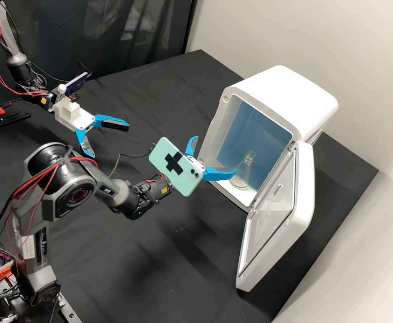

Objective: Take the flask out of the incubator

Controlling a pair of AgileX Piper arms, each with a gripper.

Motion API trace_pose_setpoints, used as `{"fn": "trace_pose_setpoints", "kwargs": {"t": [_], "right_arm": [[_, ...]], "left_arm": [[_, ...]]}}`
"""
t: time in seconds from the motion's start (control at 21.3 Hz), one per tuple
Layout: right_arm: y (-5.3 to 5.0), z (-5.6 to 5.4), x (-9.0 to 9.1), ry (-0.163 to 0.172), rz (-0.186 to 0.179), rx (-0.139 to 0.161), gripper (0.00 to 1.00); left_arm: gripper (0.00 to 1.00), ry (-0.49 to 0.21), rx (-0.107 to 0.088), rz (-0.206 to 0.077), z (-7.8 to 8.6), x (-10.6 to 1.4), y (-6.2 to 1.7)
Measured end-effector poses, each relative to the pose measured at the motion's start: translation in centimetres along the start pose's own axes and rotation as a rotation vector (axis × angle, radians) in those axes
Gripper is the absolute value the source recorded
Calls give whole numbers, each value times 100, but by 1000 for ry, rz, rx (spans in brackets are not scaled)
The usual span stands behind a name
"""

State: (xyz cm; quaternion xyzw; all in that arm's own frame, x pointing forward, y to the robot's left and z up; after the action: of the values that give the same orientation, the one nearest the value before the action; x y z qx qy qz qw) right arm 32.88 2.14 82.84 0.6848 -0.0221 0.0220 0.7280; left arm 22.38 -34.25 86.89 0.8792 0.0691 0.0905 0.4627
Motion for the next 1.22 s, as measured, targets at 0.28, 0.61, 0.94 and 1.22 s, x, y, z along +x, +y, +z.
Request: {"fn": "trace_pose_setpoints", "kwargs": {"t": [0.28,0.61,0.94,1.22], "right_arm": [[-158,-175,301,4,-37,-58,100],[-281,-239,546,-52,-32,-67,100],[-380,-98,625,-120,-51,-74,100],[-259,149,591,-189,-34,-79,100]], "left_arm": [[100,-1,0,2,1,0,2],[100,-1,-2,1,-1,2,-5],[100,-1,-5,-3,-5,8,-22],[100,-1,-6,-5,-4,3,-28]]}}
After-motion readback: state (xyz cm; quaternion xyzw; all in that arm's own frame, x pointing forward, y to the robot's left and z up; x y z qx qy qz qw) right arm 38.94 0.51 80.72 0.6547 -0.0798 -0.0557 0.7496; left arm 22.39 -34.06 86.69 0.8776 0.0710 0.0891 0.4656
